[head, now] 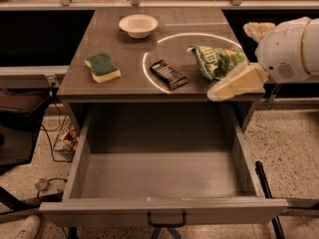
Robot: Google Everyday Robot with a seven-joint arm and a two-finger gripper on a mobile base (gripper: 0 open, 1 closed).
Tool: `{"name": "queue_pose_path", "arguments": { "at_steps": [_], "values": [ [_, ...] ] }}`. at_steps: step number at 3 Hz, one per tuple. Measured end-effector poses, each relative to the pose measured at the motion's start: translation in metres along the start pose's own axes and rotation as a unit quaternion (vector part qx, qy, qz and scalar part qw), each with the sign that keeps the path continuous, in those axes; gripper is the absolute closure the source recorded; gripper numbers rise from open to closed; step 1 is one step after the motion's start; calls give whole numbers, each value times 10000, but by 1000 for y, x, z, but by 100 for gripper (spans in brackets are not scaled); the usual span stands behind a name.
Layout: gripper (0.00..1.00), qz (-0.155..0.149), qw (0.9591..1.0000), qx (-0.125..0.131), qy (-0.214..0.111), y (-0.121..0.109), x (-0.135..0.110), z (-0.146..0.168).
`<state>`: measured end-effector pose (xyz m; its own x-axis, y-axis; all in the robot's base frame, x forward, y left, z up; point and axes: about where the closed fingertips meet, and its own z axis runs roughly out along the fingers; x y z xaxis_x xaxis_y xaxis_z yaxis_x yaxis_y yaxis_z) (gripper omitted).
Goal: Place rxbar chocolate into top drawer
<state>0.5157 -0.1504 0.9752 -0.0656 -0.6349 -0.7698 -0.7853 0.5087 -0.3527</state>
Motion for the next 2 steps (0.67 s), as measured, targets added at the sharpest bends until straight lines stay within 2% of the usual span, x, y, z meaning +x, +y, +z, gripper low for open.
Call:
{"name": "queue_pose_path", "arguments": {
  "at_steps": [1, 2],
  "values": [
    [0, 195, 9972, 164, -698, -3, -20, 31],
    [0, 573, 9889, 23, -1369, 5, -33, 73]
  ]
}}
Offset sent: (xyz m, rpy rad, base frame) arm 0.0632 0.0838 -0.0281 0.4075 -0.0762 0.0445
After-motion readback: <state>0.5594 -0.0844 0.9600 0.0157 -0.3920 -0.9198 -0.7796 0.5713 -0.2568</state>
